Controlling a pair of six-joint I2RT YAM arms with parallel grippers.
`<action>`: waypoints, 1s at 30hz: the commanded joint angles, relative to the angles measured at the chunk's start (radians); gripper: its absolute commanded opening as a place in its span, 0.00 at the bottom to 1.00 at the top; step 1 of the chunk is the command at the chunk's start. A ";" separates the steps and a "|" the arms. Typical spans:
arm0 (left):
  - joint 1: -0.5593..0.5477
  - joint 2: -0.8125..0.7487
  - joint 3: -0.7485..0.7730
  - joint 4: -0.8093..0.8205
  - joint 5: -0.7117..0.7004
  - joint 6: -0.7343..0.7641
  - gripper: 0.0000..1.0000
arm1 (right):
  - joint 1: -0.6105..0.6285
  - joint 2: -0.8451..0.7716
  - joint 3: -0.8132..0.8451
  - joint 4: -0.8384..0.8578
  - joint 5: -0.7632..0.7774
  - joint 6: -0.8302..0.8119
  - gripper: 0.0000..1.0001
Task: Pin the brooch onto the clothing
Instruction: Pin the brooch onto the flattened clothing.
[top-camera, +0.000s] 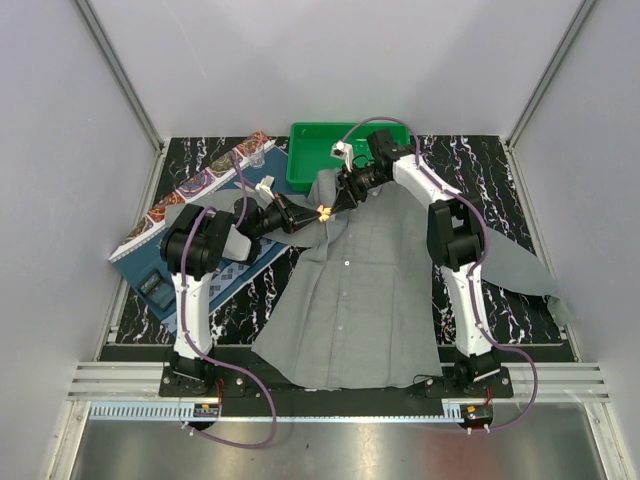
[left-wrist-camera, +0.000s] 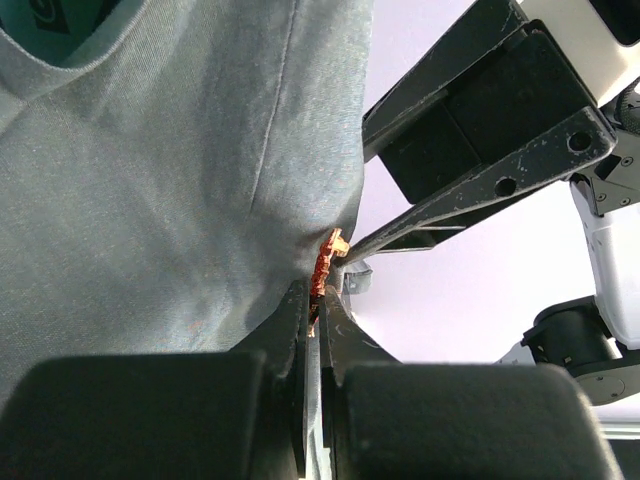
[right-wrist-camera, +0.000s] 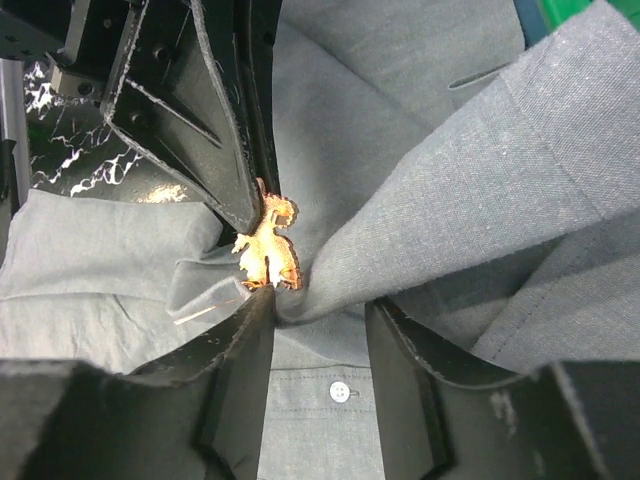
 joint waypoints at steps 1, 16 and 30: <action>0.005 -0.004 0.006 0.421 0.000 -0.017 0.00 | -0.014 -0.086 -0.015 -0.018 -0.069 -0.119 0.52; -0.007 -0.017 0.014 0.451 0.048 0.008 0.00 | -0.011 0.083 0.225 -0.216 -0.125 -0.107 0.51; -0.023 -0.013 0.033 0.450 0.080 0.011 0.00 | -0.011 0.132 0.262 -0.342 -0.197 -0.167 0.30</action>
